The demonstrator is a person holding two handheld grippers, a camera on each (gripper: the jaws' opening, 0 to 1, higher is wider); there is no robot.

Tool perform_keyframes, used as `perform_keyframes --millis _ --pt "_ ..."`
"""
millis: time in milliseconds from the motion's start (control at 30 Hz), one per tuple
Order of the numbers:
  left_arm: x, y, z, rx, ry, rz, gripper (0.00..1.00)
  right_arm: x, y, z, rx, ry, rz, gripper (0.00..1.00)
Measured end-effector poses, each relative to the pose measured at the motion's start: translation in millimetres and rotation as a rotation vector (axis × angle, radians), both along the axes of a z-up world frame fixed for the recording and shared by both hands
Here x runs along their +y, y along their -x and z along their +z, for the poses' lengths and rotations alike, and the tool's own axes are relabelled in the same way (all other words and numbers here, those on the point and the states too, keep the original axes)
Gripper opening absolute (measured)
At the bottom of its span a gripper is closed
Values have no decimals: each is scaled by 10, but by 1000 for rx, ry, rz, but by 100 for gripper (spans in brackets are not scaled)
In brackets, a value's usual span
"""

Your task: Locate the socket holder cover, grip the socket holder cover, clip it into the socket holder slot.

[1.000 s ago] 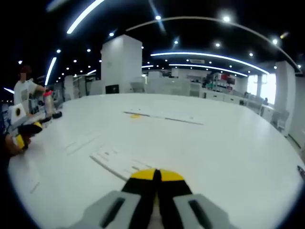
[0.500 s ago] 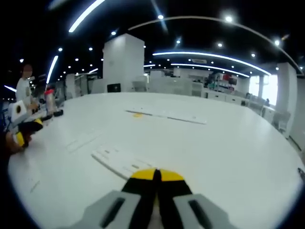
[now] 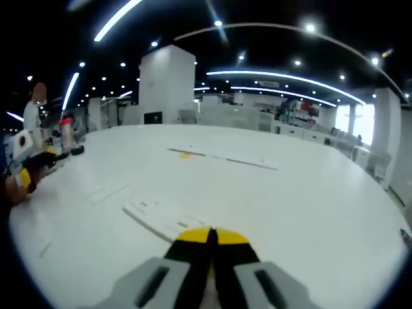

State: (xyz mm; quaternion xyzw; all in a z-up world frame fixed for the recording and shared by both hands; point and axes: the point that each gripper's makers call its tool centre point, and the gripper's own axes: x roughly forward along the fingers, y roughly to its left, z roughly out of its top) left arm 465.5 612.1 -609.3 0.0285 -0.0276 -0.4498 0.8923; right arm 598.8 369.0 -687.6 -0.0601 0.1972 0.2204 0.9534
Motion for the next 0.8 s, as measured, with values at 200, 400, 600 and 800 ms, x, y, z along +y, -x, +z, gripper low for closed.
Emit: perform_keyframes --millis 200,400,600,800 --pt "53 -35 66 -33 9 31 49 -9 10 -1 -11 21 0 3" --pt "114 -32 163 -98 13 51 50 -186 -3 389 -152 -45 -71 13" --pt "138 2 221 -172 -19 48 56 86 105 663 -230 -210 41 20" --pt "106 56 155 -180 -79 13 57 592 296 751 -294 -161 265 27"
